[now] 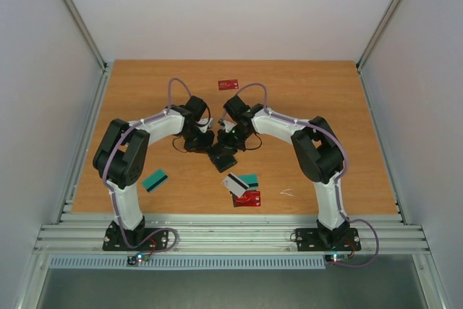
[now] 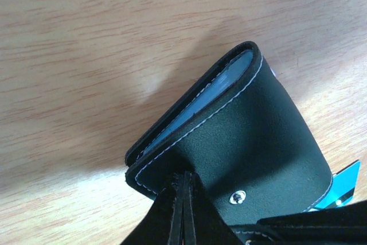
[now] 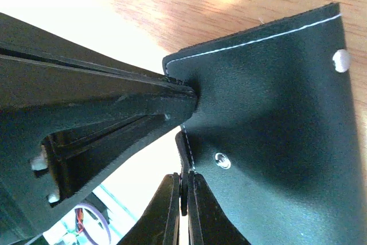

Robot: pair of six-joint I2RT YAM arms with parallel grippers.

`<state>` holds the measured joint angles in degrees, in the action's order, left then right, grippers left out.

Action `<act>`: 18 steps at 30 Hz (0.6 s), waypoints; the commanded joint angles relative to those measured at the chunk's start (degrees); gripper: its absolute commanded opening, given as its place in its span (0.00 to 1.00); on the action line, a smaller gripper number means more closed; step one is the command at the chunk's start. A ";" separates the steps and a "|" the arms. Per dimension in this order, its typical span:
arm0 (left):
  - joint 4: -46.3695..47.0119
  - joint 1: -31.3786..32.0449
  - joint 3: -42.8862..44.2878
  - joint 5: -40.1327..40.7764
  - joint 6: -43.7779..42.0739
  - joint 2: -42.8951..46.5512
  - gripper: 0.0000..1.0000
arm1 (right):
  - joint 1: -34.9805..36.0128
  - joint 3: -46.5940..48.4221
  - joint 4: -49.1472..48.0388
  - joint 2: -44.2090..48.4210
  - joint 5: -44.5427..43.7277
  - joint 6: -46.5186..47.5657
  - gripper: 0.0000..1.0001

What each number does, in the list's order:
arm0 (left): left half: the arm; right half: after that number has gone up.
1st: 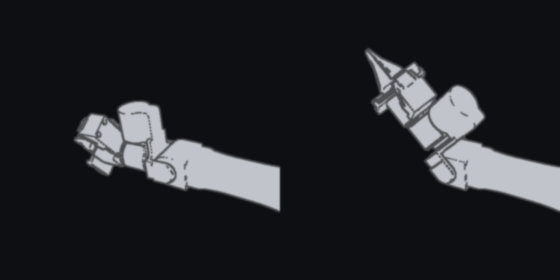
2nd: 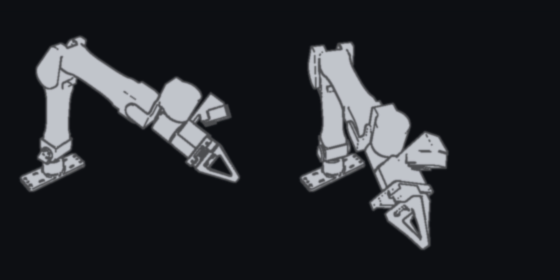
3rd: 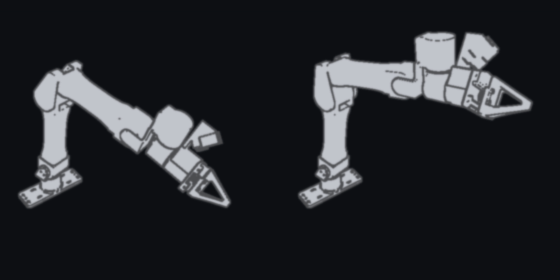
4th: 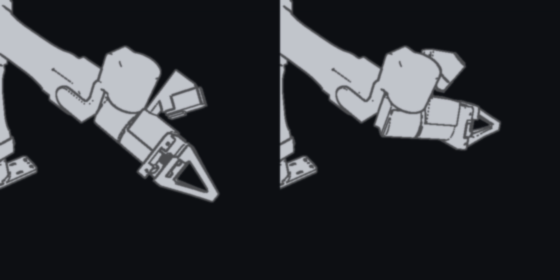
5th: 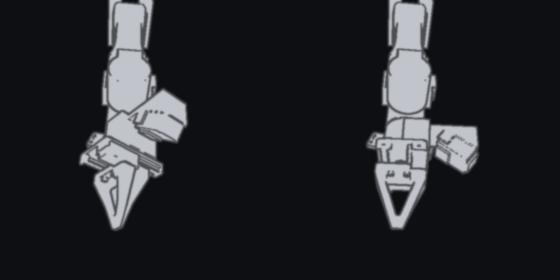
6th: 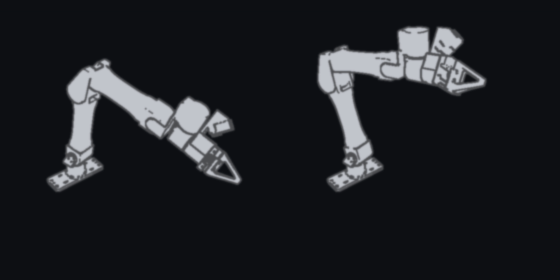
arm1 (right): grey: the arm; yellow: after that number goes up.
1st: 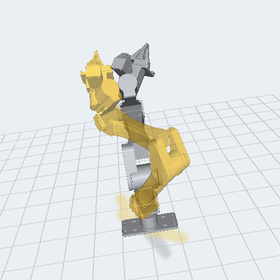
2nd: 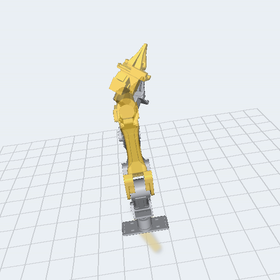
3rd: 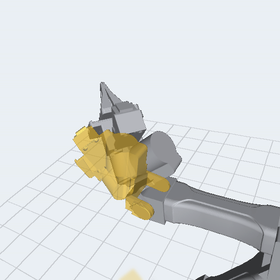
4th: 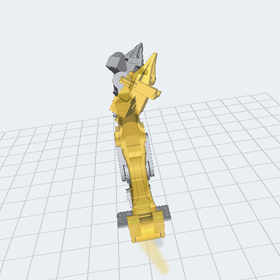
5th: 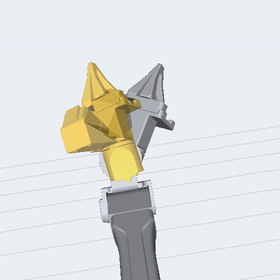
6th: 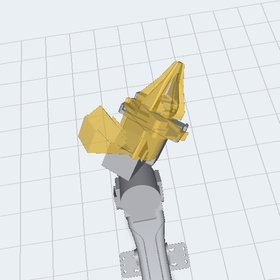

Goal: Put the credit cards into the card holder

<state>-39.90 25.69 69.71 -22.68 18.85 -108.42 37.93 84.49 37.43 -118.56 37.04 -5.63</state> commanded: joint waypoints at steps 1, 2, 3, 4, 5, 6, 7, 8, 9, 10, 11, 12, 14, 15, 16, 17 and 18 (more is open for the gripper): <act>-3.84 -0.03 1.01 3.45 -2.05 0.29 0.00 | 0.38 2.16 2.83 -2.08 -1.40 2.13 0.01; -3.88 -0.03 1.18 3.36 -2.13 0.11 0.00 | 0.39 2.25 2.97 -2.49 -1.29 2.24 0.01; -3.87 -0.03 1.30 3.27 -2.21 0.04 0.00 | 0.39 2.26 3.00 -2.81 -1.19 2.33 0.01; -3.89 -0.03 1.32 3.19 -2.25 -0.02 0.00 | 0.39 2.24 3.00 -3.11 -1.20 2.37 0.01; -3.89 -0.03 1.34 3.17 -2.32 -0.03 0.00 | 0.39 2.30 2.92 -3.33 -1.11 2.38 0.01; -3.94 -0.03 1.36 3.09 -2.39 -0.01 0.00 | 0.39 2.46 2.91 -3.67 -1.03 2.38 0.01; -4.01 -0.03 1.34 3.03 -2.49 -0.03 0.00 | 0.38 2.64 2.87 -3.95 -0.88 2.38 0.01; -4.08 -0.03 1.44 2.93 -2.54 -0.11 0.00 | 0.34 2.83 2.83 -4.25 -0.72 2.31 0.01; -4.08 -0.03 1.43 2.84 -2.65 -0.08 0.00 | 0.33 3.02 2.82 -4.50 -0.59 2.29 0.01; -4.17 -0.03 1.42 2.75 -2.67 -0.08 0.00 | 0.31 3.12 2.82 -4.67 -0.63 2.21 0.01; -4.17 -0.03 1.53 2.65 -2.72 -0.11 0.00 | 0.38 3.14 2.68 -4.89 -0.57 2.07 0.01; -4.19 -0.03 1.63 2.60 -2.76 -0.10 0.00 | 0.33 3.18 2.59 -4.99 -0.56 2.03 0.01; -4.40 -0.03 1.62 2.56 -2.97 -0.17 0.00 | 0.18 3.21 2.54 -5.33 -0.77 2.03 0.01; -4.50 -0.03 1.73 2.55 -3.06 -0.14 0.00 | 0.14 3.22 2.47 -5.36 -0.89 1.98 0.01; -4.63 -0.03 1.72 2.63 -3.24 -0.24 0.00 | 0.06 3.23 2.41 -5.35 -0.91 1.94 0.01; -4.69 -0.03 1.74 2.64 -3.49 -0.25 0.00 | -0.10 3.16 2.32 -5.44 -0.91 1.86 0.01; -4.73 -0.03 1.70 2.64 -3.63 -0.36 0.00 | -0.18 3.10 2.21 -5.41 -0.91 1.85 0.01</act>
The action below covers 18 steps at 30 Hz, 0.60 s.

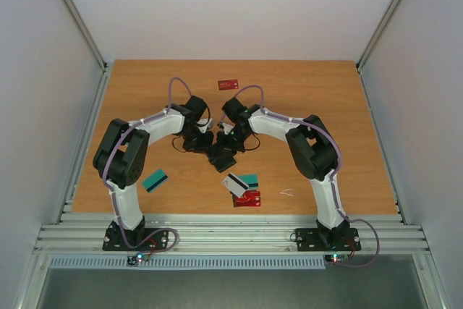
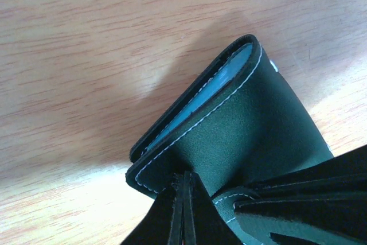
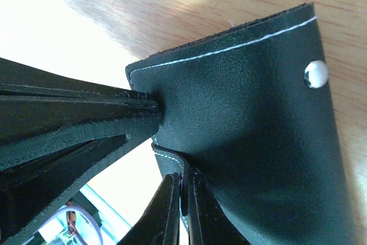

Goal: Put the credit cards into the card holder

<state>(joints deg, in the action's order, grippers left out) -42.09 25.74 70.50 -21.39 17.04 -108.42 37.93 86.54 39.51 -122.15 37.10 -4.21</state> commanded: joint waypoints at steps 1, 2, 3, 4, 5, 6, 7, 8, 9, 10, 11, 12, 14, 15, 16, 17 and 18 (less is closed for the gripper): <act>-2.67 -0.07 0.99 1.27 -1.97 -0.44 0.00 | -0.22 1.00 0.13 -1.94 -0.98 0.41 0.01; -2.73 -0.07 0.98 1.18 -2.07 -0.46 0.00 | -0.27 0.92 0.13 -2.12 -1.00 0.43 0.01; -2.87 -0.07 1.10 1.24 -2.25 -0.55 0.00 | -0.31 0.77 0.21 -2.27 -1.06 0.43 0.01; -2.96 -0.03 1.17 1.26 -2.35 -0.51 0.00 | -0.36 0.48 0.22 -2.33 -1.14 0.43 0.01; -3.12 -0.07 1.24 1.26 -2.44 -0.40 0.00 | -0.32 0.16 0.11 -2.43 -1.20 0.36 0.01; -3.15 -0.07 1.30 1.33 -2.64 -0.40 0.00 | -0.34 -0.22 0.05 -2.41 -1.24 0.34 0.01; -3.20 -0.07 1.36 1.35 -2.65 -0.32 0.00 | -0.32 -0.54 0.00 -2.46 -1.31 0.30 0.01; -3.18 -0.07 1.38 1.28 -2.63 -0.24 0.00 | -0.39 -0.72 0.15 -2.59 -1.47 0.30 0.01; -3.18 -0.07 1.38 1.20 -2.69 -0.21 0.00 | -0.40 -0.84 0.33 -2.84 -1.57 0.34 0.01; -3.18 -0.07 1.47 1.11 -2.68 -0.21 0.00 | -0.50 -0.80 0.72 -3.07 -1.85 0.34 0.01; -3.17 -0.06 1.48 1.01 -2.70 -0.28 0.00 | -0.58 -0.77 1.22 -3.30 -2.31 0.34 0.01; -3.21 -0.07 1.49 1.00 -2.64 -0.29 0.00 | -0.72 -0.83 1.61 -3.51 -2.60 0.38 0.01; -3.18 -0.07 1.61 1.00 -2.71 -0.22 0.00 | -1.05 -1.05 2.15 -3.87 -3.10 0.26 0.01; -3.27 -0.07 1.55 1.00 -2.78 -0.17 0.00 | -1.15 -1.17 2.36 -3.98 -3.28 0.25 0.01; -3.33 -0.07 1.55 1.00 -2.79 -0.06 0.00 | -1.24 -1.26 2.60 -4.36 -3.46 0.25 0.01; -3.37 -0.07 1.64 1.00 -2.84 0.03 0.00 | -1.34 -1.33 2.86 -4.64 -3.59 0.25 0.01; -3.35 -0.07 1.63 0.93 -2.88 0.17 0.00 | -1.37 -1.44 3.00 -5.03 -3.61 0.25 0.01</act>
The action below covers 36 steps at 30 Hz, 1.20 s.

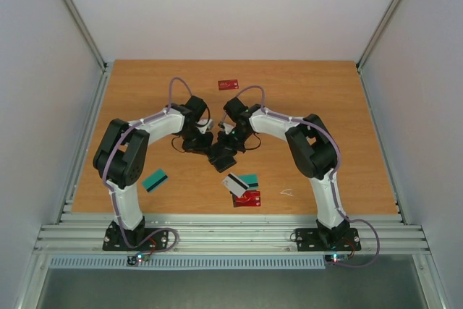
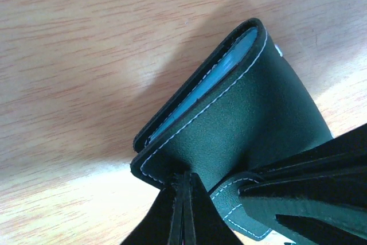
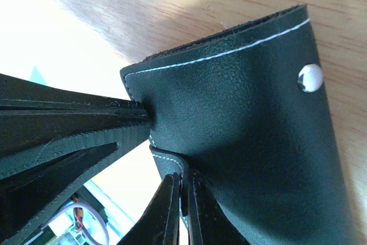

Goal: Put the credit cards into the card holder

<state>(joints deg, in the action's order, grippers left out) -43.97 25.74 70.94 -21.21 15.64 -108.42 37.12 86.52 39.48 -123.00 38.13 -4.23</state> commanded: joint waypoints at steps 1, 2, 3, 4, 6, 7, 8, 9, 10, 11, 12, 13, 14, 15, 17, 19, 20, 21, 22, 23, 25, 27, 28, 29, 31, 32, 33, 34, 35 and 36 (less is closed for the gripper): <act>-1.40 -0.07 1.20 0.62 -1.55 0.39 0.00 | -0.56 -1.50 3.13 -4.57 -4.64 0.30 0.01; -1.39 -0.06 1.34 0.57 -1.61 0.51 0.00 | -0.65 -1.59 3.14 -4.88 -4.71 0.28 0.01; -1.39 -0.07 1.51 0.42 -1.67 0.54 0.00 | -0.72 -1.74 3.14 -5.28 -4.73 0.27 0.01; -1.44 -0.07 1.57 0.24 -1.81 0.68 0.00 | -0.72 -1.79 3.16 -5.55 -4.73 0.19 0.01; -1.48 -0.07 1.74 -0.03 -1.97 1.16 0.00 | -0.86 -2.00 3.10 -6.02 -4.82 0.19 0.01; -1.44 -0.07 1.79 -0.05 -2.08 1.56 0.00 | -1.03 -2.31 3.02 -6.17 -4.90 0.19 0.01; -1.47 -0.07 1.86 -0.12 -2.16 2.00 0.00 | -1.20 -2.65 2.72 -6.26 -4.91 0.19 0.01; -1.54 -0.07 1.96 -0.21 -2.23 2.70 0.00 | -1.41 -3.20 2.40 -6.37 -4.84 0.11 0.01; -1.69 -0.07 2.04 -0.38 -2.27 3.28 0.00 | -1.62 -3.77 1.97 -6.41 -4.74 -0.02 0.01; -1.96 -0.08 2.19 -0.30 -2.41 3.83 0.00 | -1.77 -4.34 1.57 -6.39 -4.73 -0.07 0.01; -2.33 -0.13 2.29 -0.10 -2.41 4.39 0.00 | -1.87 -4.94 1.25 -6.46 -4.73 -0.15 0.01; -2.68 -0.16 2.34 -0.13 -2.38 4.90 0.00 | -1.94 -5.42 0.69 -6.54 -4.61 -0.21 0.01; -3.01 -0.16 2.45 -0.25 -2.30 5.27 0.00 | -1.96 -5.95 0.25 -6.58 -4.56 -0.25 0.01; -3.18 -0.16 2.56 -0.58 -2.22 5.65 0.00 | -1.98 -6.46 -0.16 -6.68 -4.49 -0.37 0.01; -2.88 -0.16 2.27 -2.52 -2.19 6.49 0.00 | -1.97 -7.37 -1.10 -6.81 -4.01 -0.59 0.01; -1.92 -0.16 1.32 -4.63 -2.41 7.34 0.01 | -2.04 -8.24 -1.84 -6.78 -3.81 -0.69 0.01; -1.46 -0.09 0.73 -5.72 -2.53 7.57 0.02 | -2.05 -8.43 -2.04 -6.79 -3.69 -0.63 0.01; -1.11 -0.09 0.09 -7.40 -2.82 7.38 0.02 | -2.11 -8.59 -2.12 -6.66 -3.68 -0.51 0.01; -0.87 -0.07 -0.35 -8.15 -3.20 7.09 0.02 | -2.14 -8.72 -2.28 -6.65 -3.68 -0.44 0.01; -0.49 -0.07 -0.73 -9.22 -3.43 6.58 0.02 | -2.21 -8.90 -2.41 -6.62 -3.61 -0.35 0.01; 0.53 0.08 -1.59 -10.85 -3.97 5.20 0.02 | -2.42 -9.08 -2.76 -6.60 -3.28 -0.34 0.01; 1.84 0.17 -2.29 -10.79 -4.04 4.19 0.02 | -2.54 -9.09 -2.80 -6.61 -2.86 -0.26 0.01; 2.12 0.11 -2.37 -10.40 -4.04 3.36 0.02 | -2.58 -9.05 -2.75 -6.49 -2.74 -0.18 0.01; 2.29 0.18 -2.35 -10.05 -4.04 2.60 0.02 | -2.71 -9.01 -2.68 -6.51 -2.61 -0.16 0.01; 3.32 0.18 -2.73 -9.91 -4.19 0.86 0.02 | -2.84 -8.80 -2.64 -6.43 -2.26 -0.09 0.01; 3.62 0.19 -2.80 -9.90 -4.10 -0.03 0.02 | -2.85 -8.70 -2.59 -6.52 -2.04 -0.08 0.01; 3.91 0.23 -2.77 -9.90 -4.12 -1.08 0.01 | -2.87 -8.66 -2.57 -6.55 -1.75 -0.08 0.01; 4.01 0.27 -2.69 -9.75 -4.12 -2.03 0.01 | -2.95 -8.57 -2.57 -6.55 -1.53 -0.08 0.01; 3.94 0.40 -2.55 -8.79 -4.20 -3.15 0.01 | -2.96 -8.49 -2.57 -6.42 -1.30 -0.08 0.01; 3.64 0.51 -2.41 -8.24 -4.21 -3.52 0.00 | -3.04 -8.38 -2.45 -6.36 -1.10 -0.09 0.01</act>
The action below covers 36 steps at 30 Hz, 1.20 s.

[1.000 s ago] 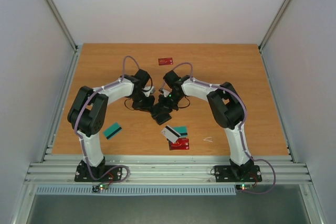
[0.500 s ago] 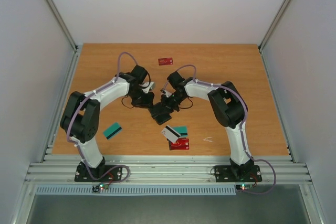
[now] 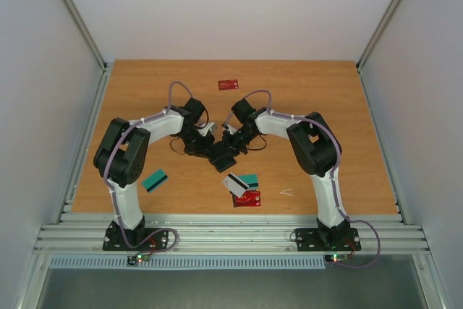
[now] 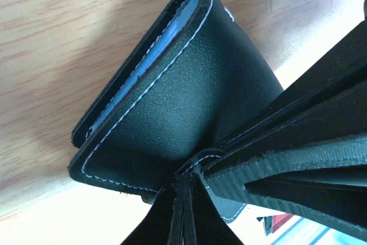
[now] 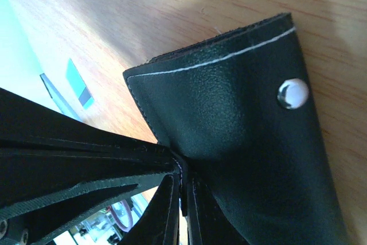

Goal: Put the credit cards into the card holder

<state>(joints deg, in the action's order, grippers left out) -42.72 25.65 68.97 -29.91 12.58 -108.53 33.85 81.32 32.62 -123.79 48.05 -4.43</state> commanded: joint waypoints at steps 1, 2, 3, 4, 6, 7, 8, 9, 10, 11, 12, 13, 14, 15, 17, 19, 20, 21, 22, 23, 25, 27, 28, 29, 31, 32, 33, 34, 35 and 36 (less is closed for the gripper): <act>2.12 0.75 -0.42 1.51 -1.22 -4.10 0.00 | 0.21 -3.11 4.54 -5.43 -10.93 0.19 0.01; 2.00 0.91 -0.56 2.28 -1.30 -4.29 0.00 | 0.17 -2.99 4.68 -5.29 -10.76 0.16 0.01; 1.95 1.08 -0.71 3.02 -1.40 -4.39 0.00 | 0.02 -2.82 4.72 -5.14 -10.52 0.12 0.01; 1.86 1.26 -0.88 3.64 -1.46 -4.46 0.00 | -0.07 -2.63 4.93 -4.93 -10.26 0.12 0.03; 1.94 1.52 -1.31 4.28 -1.42 -4.59 0.00 | -0.42 -2.13 5.21 -4.30 -9.60 0.04 0.07; 1.99 1.65 -1.37 4.63 -1.46 -4.68 0.00 | -0.66 -1.87 5.42 -3.90 -9.22 0.03 0.08; 1.87 1.82 -1.38 5.02 -1.50 -4.77 0.00 | -0.91 -1.39 5.67 -3.33 -8.99 0.11 0.10; 1.78 1.98 -1.38 5.37 -1.44 -4.89 0.00 | -1.22 -1.09 5.89 -2.65 -8.76 0.12 0.11; 1.83 2.07 -1.34 5.53 -1.53 -4.90 0.00 | -1.35 -0.75 6.22 -2.10 -8.50 0.12 0.12; 1.80 2.18 -1.28 5.70 -1.55 -4.92 0.00 | -1.64 -0.32 6.51 -1.42 -8.17 0.05 0.12; 1.76 2.29 -1.17 5.86 -1.59 -4.89 0.00 | -1.79 0.16 6.83 -0.95 -8.01 0.03 0.13; 1.67 2.38 -1.06 5.91 -1.64 -4.97 0.00 | -1.91 0.66 7.10 -0.59 -7.84 -0.03 0.13; 1.53 2.46 -0.85 6.04 -1.67 -5.06 0.00 | -1.95 1.21 7.49 -0.29 -7.69 -0.05 0.13; 1.45 2.47 -0.69 6.13 -1.74 -5.14 0.00 | -1.96 1.80 7.87 -0.05 -7.52 -0.06 0.14; 1.10 2.63 -0.15 6.30 -1.97 -5.20 0.00 | -2.02 2.88 8.51 0.18 -6.99 -0.23 0.14; 0.75 2.70 0.36 6.73 -2.11 -5.31 0.00 | -2.00 3.74 9.42 0.48 -6.92 -0.12 0.15; 0.53 2.71 0.61 6.78 -2.24 -5.37 0.00 | -2.05 4.16 9.97 0.73 -7.03 0.05 0.15; 0.38 2.74 0.78 6.91 -2.28 -5.35 0.00 | -2.03 4.54 10.48 1.00 -7.27 0.24 0.15; 0.24 2.74 0.95 7.01 -2.29 -5.41 0.00 | -2.06 4.85 10.98 1.29 -7.46 0.48 0.15; 0.20 2.74 1.18 7.05 -2.30 -5.43 0.00 | -2.09 5.20 11.53 1.62 -7.57 0.74 0.16; 0.09 2.74 1.39 7.07 -2.38 -5.54 0.00 | -2.10 5.57 12.54 2.35 -7.87 1.25 0.16; 0.09 2.74 1.51 7.06 -2.43 -5.48 0.00 | -2.03 5.65 13.00 3.10 -7.84 1.50 0.16; 0.09 2.74 1.52 6.98 -2.46 -5.47 0.00 | -2.03 5.64 13.08 3.46 -7.69 1.64 0.17; 0.12 2.74 1.51 6.97 -2.47 -5.44 0.00 | -2.03 5.69 13.04 3.84 -7.40 1.76 0.17; 0.01 2.74 1.52 6.97 -2.52 -5.38 0.00 | -2.03 5.69 12.72 4.44 -6.49 1.66 0.17; 0.06 2.74 1.52 6.97 -2.49 -5.29 0.00 | -2.06 5.69 12.40 4.74 -5.85 1.50 0.17; 0.03 2.74 1.47 6.92 -2.54 -5.23 0.00 | -2.03 5.51 11.89 5.07 -5.22 1.26 0.16; 0.02 2.74 1.51 6.89 -2.56 -5.08 0.00 | -2.07 5.33 10.94 5.39 -4.09 0.78 0.14; 0.09 2.74 1.47 6.82 -2.56 -5.06 0.00 | -2.03 5.00 9.77 5.66 -2.86 0.20 0.13; 0.06 2.74 1.59 6.75 -2.49 -5.01 0.00 | -2.04 4.73 8.57 5.89 -1.55 -0.54 0.10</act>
<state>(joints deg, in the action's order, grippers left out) -42.46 28.01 71.26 -28.27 11.25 -110.52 32.08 86.00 43.81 -121.10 42.81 -3.81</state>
